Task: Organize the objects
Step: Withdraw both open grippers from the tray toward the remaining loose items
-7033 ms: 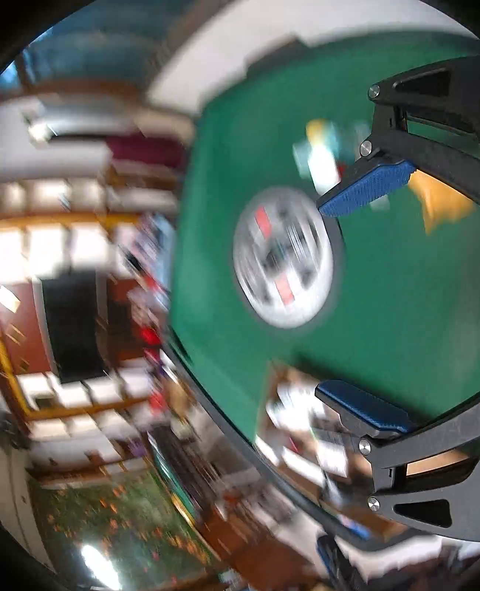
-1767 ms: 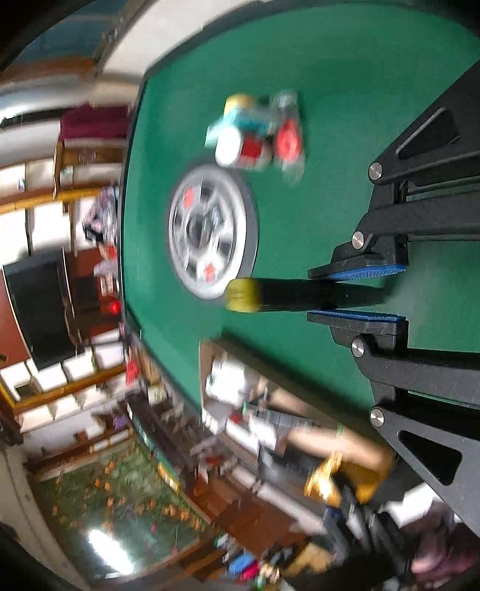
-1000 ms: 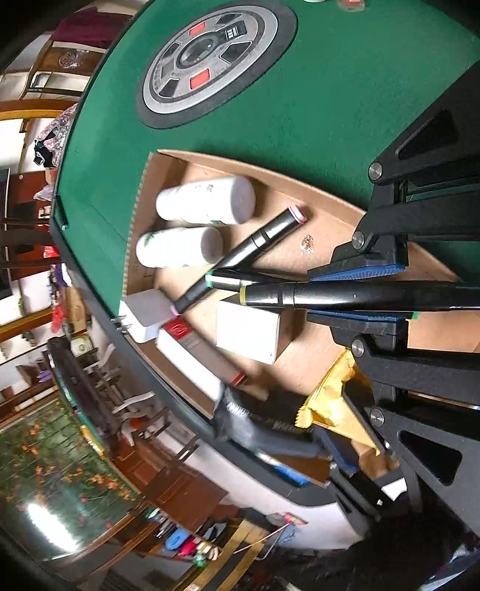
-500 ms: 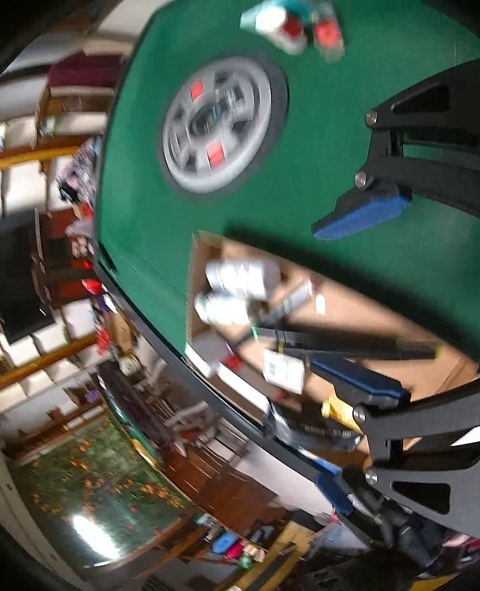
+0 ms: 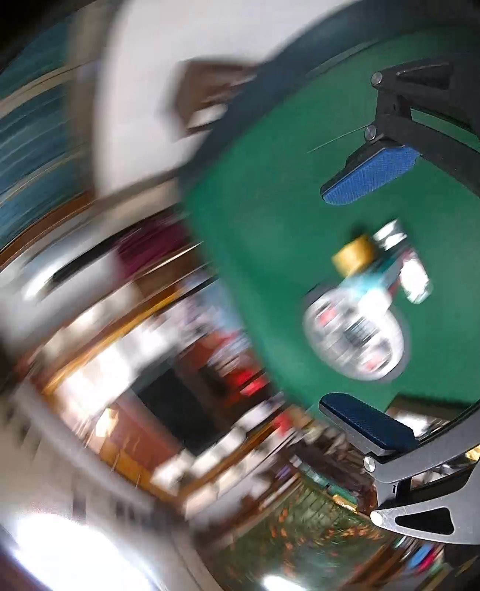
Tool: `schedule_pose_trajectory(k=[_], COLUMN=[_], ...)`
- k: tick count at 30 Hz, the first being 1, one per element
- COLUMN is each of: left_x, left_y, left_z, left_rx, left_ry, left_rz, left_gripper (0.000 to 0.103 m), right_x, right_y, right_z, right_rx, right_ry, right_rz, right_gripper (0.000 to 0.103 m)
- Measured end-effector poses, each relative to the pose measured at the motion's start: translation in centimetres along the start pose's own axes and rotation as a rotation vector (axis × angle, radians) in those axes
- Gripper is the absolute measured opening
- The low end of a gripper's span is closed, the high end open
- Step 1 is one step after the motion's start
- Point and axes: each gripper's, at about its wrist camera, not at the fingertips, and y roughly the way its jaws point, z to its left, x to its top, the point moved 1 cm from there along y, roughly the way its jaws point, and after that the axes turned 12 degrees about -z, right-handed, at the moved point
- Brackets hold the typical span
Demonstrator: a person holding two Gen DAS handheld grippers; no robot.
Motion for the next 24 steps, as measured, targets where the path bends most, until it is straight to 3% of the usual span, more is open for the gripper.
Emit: schedule_pose_trajectory(k=[3,7,15,20,24], left_x=[-0.2,-0.6,-1.0,-0.1,-0.9], left_y=[1.2,2.3,4.9,10.4,16.9], left_z=[-2.0,-3.7,-5.3,-8.6,-11.6], left_rx=[-0.006,0.012,0.048,-0.017,-0.074], left_ry=[0.047,0.095,0.172,0.287,0.423], left_rz=[0.019,0.04,0.087,0.046,0.103], left_gripper=[0.08,0.08,0.08,0.08,0.08], right_x=[-1.6,-3.8,-4.9,-4.6,-3.6], right_y=[3.4,6.3,9.0,8.7,8.9], right_z=[-3.0,-2.8,1.3,-0.2,-3.1], right_rx=[-0.093,-0.095,0.027,-0.069,-0.122], right_ry=[-0.013,-0.084,-0.292,-0.289,-0.206], right_rz=[0.111,0.174,0.146,0.063,0.055], right_gripper=[0.102,0.102,0.101,0.1,0.1])
